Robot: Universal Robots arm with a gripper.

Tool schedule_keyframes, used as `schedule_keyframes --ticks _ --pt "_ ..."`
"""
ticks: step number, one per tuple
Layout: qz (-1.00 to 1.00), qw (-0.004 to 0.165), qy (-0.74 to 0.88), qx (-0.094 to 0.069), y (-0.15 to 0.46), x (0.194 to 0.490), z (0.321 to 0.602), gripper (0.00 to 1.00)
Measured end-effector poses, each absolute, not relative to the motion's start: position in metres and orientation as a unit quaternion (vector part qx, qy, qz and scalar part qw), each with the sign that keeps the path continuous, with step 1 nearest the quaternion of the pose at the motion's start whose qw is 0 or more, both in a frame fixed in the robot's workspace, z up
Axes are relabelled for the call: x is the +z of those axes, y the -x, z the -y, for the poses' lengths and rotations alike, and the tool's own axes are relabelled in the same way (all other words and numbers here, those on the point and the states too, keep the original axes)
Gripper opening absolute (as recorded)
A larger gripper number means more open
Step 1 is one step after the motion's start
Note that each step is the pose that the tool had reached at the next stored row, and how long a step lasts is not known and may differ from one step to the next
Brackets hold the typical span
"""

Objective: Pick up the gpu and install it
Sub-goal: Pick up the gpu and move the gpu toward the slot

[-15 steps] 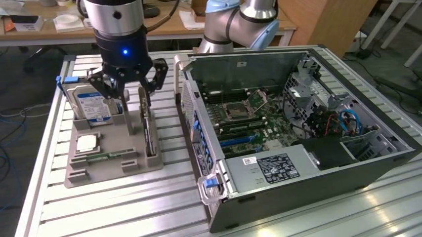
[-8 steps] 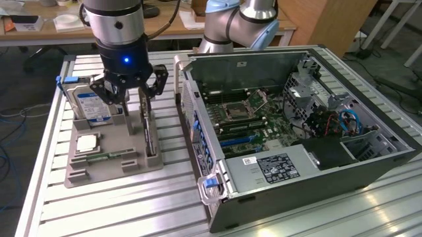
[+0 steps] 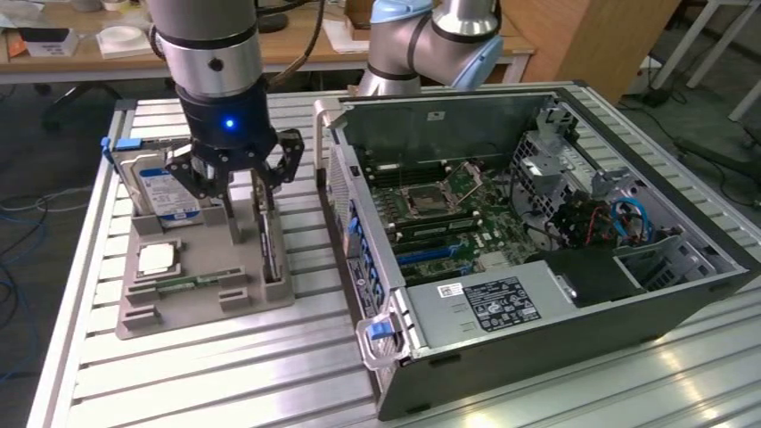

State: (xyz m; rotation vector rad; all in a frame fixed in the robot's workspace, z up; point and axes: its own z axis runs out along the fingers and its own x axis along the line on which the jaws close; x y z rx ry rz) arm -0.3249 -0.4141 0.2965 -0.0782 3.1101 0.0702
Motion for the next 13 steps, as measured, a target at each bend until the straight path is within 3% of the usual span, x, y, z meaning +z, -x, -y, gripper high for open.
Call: schedule_keyframes --ticks 13 --pt "-1.000 0.016 0.000 0.022 0.319 0.275 0.414 0.53"
